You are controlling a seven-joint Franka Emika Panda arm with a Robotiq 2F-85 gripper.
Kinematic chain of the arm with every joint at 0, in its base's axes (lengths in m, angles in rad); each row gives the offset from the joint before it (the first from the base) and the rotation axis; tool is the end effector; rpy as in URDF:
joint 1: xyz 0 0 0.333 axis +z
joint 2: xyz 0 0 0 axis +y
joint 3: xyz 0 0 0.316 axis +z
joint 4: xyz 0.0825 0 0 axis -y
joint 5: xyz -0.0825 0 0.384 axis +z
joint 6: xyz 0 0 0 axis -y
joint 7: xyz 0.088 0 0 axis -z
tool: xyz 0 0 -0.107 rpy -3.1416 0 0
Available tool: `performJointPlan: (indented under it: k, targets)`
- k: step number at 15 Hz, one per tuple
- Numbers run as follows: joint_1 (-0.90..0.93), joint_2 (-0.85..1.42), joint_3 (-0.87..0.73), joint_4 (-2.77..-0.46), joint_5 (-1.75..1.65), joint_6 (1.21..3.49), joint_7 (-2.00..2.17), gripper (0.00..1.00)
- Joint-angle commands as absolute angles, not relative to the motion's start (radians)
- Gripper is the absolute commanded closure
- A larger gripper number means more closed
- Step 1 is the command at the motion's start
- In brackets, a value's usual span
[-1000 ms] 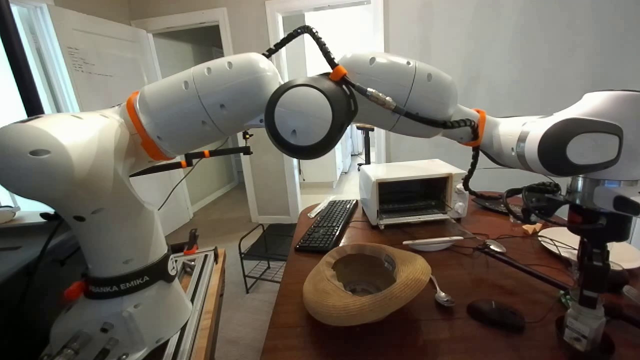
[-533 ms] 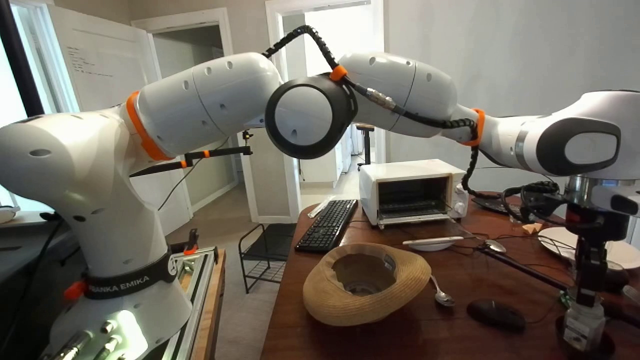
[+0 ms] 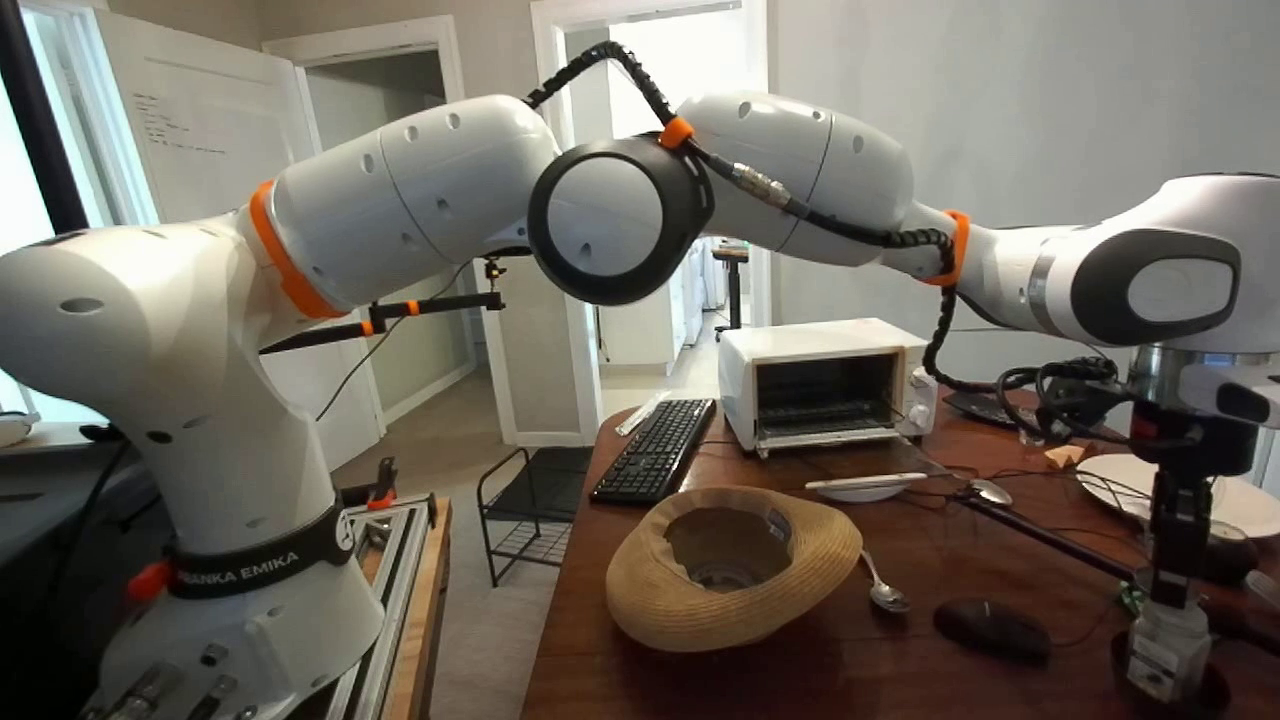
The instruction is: Put the grey lid on the jar in the bowl.
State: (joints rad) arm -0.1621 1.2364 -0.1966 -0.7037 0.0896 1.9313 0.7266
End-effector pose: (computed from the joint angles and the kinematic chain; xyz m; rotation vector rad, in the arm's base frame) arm 0.7765 -0.1997 0.1957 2.6806 -1.4399 0.0386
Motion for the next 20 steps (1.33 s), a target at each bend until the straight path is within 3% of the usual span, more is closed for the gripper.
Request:
performJointPlan:
  k: [1,20]
  targets:
    - [-0.154,1.178,-0.199,-0.804,0.097,1.968,0.754,0.77]
    - [-0.149,1.125,-0.193,-0.917,0.094,2.008,0.746,0.77]
